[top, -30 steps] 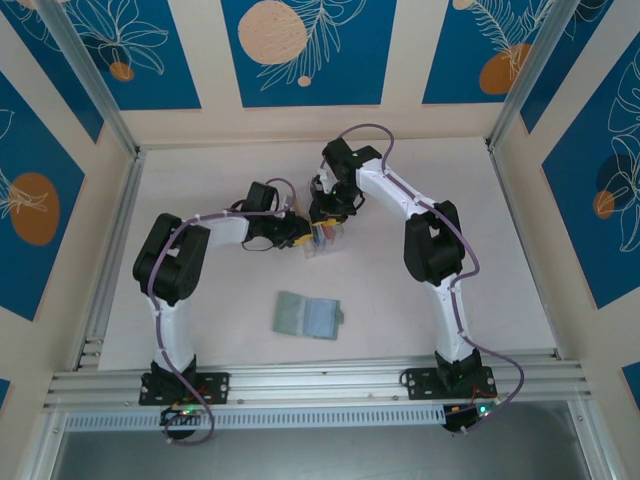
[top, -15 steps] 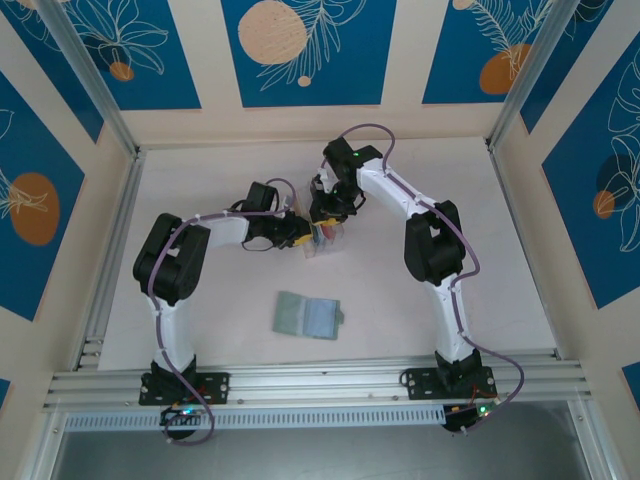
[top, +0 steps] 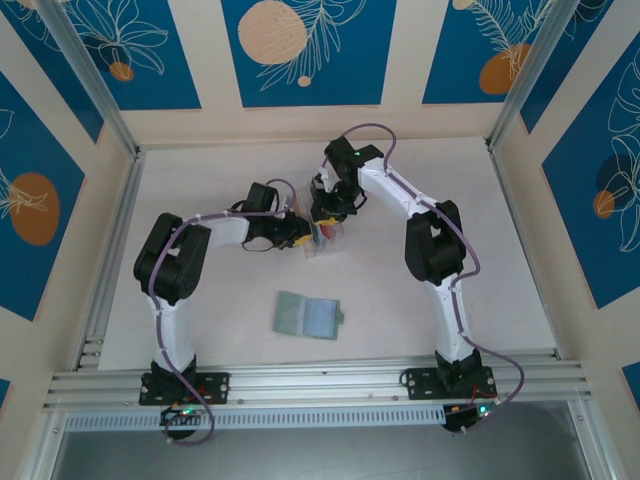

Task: Put the credit cards into the card holder
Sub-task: Pick up the credit card from the storage box.

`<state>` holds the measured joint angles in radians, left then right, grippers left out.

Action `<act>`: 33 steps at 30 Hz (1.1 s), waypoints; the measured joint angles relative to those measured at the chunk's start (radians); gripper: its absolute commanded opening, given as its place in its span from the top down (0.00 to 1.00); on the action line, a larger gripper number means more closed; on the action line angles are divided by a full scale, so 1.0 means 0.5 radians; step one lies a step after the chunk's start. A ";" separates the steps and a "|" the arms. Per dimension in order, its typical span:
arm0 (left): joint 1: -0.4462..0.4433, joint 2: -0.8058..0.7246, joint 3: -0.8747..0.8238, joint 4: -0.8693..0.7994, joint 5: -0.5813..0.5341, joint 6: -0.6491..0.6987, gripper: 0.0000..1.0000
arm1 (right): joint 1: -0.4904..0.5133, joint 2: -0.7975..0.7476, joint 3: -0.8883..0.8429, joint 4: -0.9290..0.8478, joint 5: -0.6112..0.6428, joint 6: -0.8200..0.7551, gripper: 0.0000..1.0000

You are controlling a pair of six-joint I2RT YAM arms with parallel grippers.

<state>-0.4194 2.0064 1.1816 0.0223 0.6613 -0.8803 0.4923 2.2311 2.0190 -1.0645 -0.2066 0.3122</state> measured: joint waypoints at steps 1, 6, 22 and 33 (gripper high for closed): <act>0.000 0.000 0.000 0.000 0.000 0.000 0.81 | -0.002 0.000 0.004 -0.004 -0.001 0.000 0.80; 0.000 0.000 0.000 0.000 0.000 0.001 0.81 | -0.014 -0.008 0.008 -0.011 -0.001 0.004 0.83; 0.006 -0.085 0.001 -0.146 -0.024 0.062 0.80 | -0.098 -0.153 -0.094 0.005 0.046 0.004 1.00; 0.004 -0.241 0.114 -0.401 -0.113 0.159 0.80 | -0.134 -0.176 -0.130 0.020 0.053 0.004 1.00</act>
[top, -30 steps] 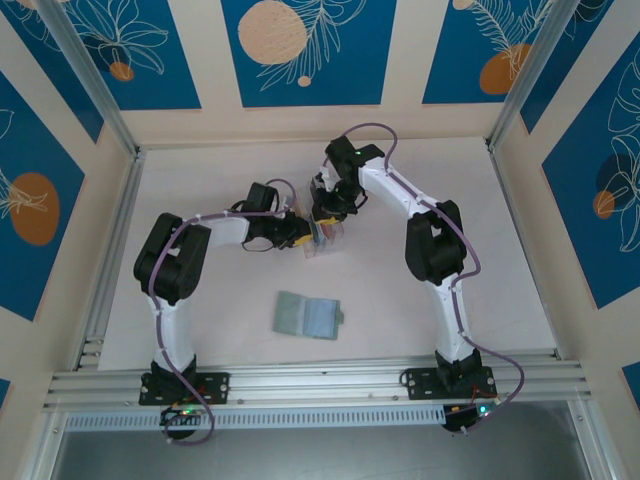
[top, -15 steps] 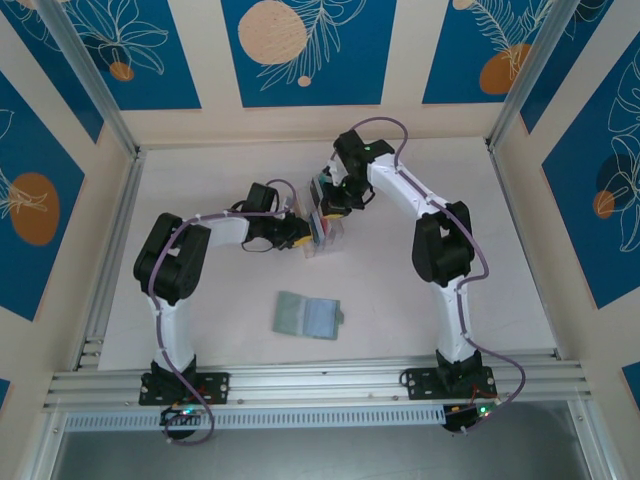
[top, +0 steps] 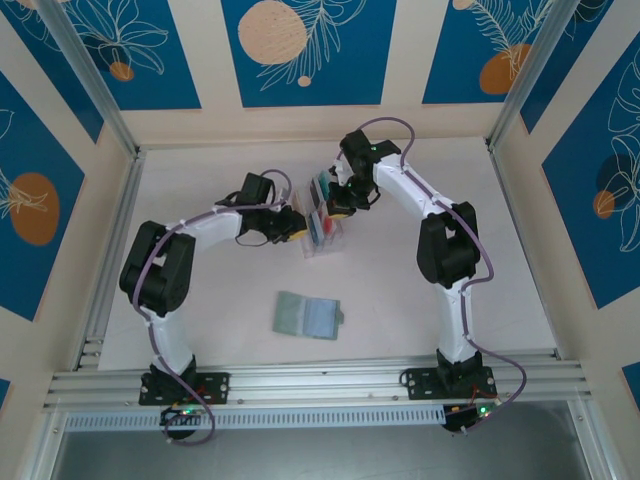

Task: Put the credit cards into the card holder
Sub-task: Pick up the credit card from the storage box.

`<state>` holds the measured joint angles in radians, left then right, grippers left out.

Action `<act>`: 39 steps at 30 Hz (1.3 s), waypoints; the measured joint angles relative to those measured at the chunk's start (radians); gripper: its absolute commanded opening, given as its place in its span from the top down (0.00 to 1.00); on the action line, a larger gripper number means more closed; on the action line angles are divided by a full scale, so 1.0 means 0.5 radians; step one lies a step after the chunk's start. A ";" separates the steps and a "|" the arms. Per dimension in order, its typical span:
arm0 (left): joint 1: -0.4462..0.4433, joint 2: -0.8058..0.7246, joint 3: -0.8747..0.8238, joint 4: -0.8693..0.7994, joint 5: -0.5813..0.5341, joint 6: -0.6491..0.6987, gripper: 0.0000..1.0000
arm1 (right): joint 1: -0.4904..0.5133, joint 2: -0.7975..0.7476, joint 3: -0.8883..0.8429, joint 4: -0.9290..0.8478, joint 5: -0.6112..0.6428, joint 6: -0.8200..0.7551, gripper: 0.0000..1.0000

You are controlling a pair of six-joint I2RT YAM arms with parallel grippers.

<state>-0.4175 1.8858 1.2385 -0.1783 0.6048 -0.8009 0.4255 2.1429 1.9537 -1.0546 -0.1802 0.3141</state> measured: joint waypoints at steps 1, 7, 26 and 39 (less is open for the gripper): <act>-0.004 0.000 0.031 -0.011 -0.001 0.000 0.80 | -0.004 0.000 0.000 0.000 -0.001 0.000 1.00; -0.069 0.008 0.239 -0.033 0.011 -0.012 0.91 | -0.018 -0.001 -0.005 0.014 -0.021 0.000 1.00; -0.172 0.280 0.384 0.029 0.046 -0.101 1.00 | -0.067 -0.040 -0.059 0.037 -0.059 0.000 0.99; -0.183 0.333 0.419 0.073 0.068 -0.108 1.00 | -0.086 -0.046 -0.064 0.044 -0.077 0.014 0.77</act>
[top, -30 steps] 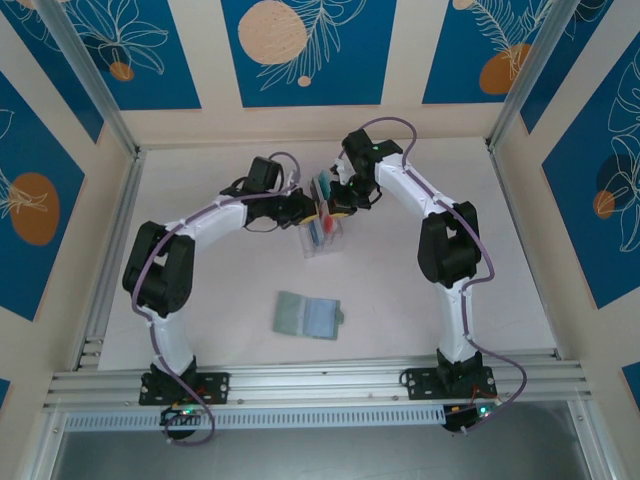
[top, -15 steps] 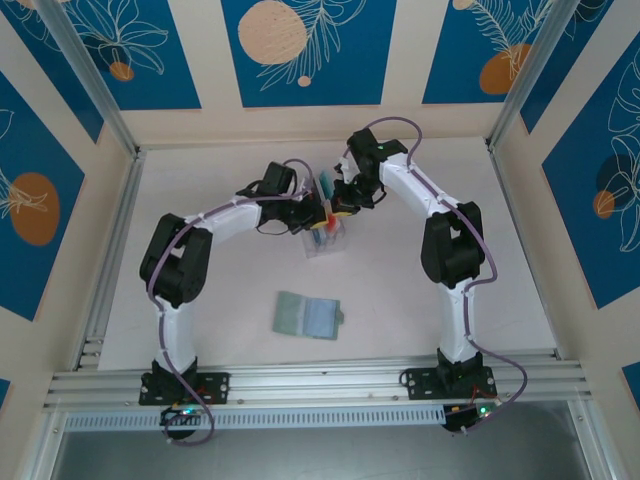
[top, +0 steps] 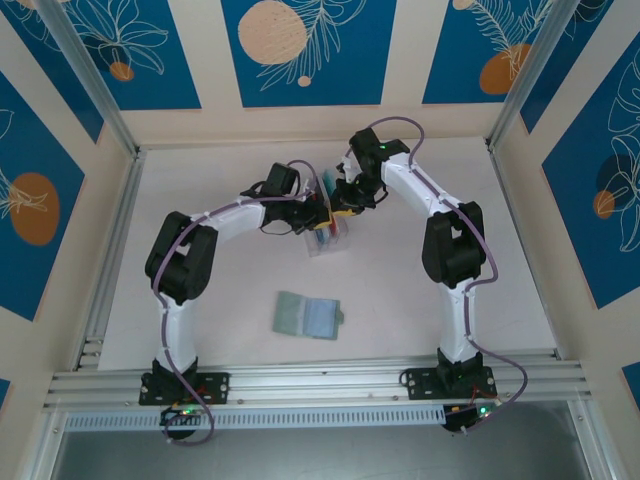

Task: Put the credit cards into the card holder
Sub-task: Pick up the credit card from the storage box.

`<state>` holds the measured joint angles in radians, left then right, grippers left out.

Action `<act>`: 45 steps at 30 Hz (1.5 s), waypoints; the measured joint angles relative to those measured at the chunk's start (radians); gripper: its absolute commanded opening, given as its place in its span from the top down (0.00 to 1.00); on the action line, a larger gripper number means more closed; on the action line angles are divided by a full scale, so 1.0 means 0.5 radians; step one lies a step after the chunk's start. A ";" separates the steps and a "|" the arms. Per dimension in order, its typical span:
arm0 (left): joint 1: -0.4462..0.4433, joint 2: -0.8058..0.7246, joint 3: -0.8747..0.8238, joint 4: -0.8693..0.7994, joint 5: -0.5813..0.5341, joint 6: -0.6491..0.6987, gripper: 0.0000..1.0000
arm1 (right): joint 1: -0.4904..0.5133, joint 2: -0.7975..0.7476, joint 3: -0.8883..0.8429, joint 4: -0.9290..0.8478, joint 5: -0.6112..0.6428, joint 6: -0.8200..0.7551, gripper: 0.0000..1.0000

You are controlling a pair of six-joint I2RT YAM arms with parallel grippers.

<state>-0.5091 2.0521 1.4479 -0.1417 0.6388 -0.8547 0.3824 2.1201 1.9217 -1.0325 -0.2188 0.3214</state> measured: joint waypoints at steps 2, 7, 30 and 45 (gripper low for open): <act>0.000 0.002 0.002 -0.001 0.002 0.001 1.00 | -0.005 -0.002 0.000 0.000 -0.006 0.000 0.77; 0.000 0.005 0.002 -0.001 0.002 0.001 1.00 | -0.011 -0.002 0.000 -0.001 -0.005 0.000 0.76; 0.000 0.012 0.005 0.013 0.018 0.001 1.00 | 0.049 0.089 0.136 -0.048 0.106 0.000 0.78; 0.000 0.012 -0.008 0.043 0.025 0.000 1.00 | 0.071 0.117 0.136 -0.055 0.176 0.001 0.93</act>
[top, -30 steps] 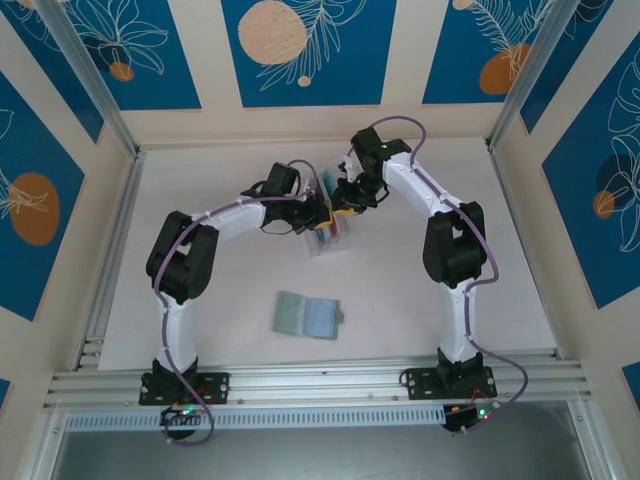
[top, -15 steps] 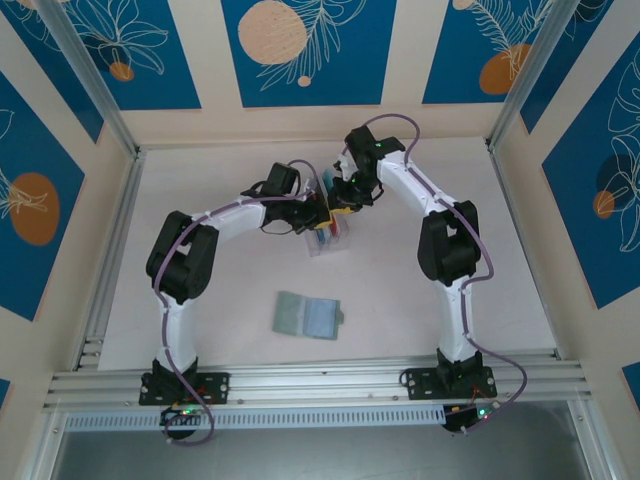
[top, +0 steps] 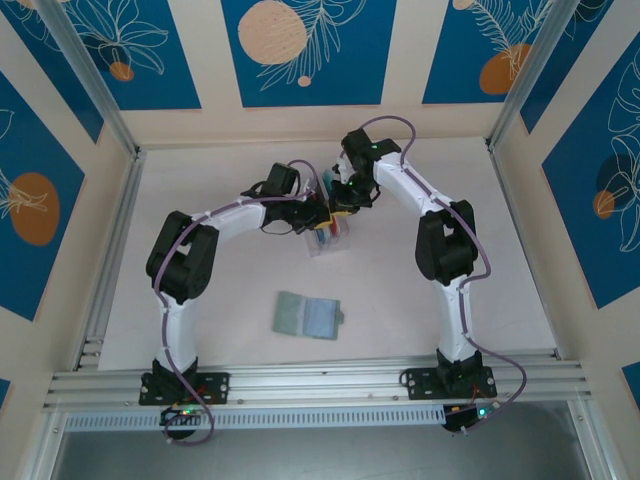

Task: Put the credit cards into the card holder
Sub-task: Pick up the credit card from the storage box.

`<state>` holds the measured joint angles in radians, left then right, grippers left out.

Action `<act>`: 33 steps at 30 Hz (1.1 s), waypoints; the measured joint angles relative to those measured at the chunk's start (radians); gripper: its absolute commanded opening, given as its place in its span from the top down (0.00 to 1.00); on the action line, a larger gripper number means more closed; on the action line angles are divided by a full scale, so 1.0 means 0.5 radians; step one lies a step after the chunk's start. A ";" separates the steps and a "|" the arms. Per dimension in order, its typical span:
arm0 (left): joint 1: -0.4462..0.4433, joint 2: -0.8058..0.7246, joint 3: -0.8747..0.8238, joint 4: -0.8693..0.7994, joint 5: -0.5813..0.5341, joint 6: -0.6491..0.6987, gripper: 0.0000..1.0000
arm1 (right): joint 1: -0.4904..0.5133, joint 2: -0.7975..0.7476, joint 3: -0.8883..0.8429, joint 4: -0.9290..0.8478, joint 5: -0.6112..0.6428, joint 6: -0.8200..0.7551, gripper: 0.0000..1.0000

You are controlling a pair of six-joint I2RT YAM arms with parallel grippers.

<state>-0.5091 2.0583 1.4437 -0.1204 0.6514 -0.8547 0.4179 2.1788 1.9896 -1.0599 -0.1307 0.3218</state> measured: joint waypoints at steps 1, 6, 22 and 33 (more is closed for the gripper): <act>0.000 0.000 -0.002 0.006 0.000 0.001 1.00 | 0.000 0.000 0.002 -0.001 0.000 0.000 0.94; 0.000 0.000 -0.006 0.014 0.005 0.001 1.00 | 0.001 0.000 0.010 -0.008 0.011 -0.002 0.97; 0.000 0.000 -0.021 0.053 0.007 0.001 1.00 | 0.019 -0.089 0.011 -0.061 0.159 -0.009 1.00; 0.000 0.000 -0.021 0.053 0.007 0.001 1.00 | 0.018 -0.127 0.011 -0.074 0.166 -0.009 1.00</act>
<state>-0.5091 2.0583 1.4330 -0.0940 0.6548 -0.8543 0.4271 2.1155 1.9953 -1.0969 -0.0479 0.3172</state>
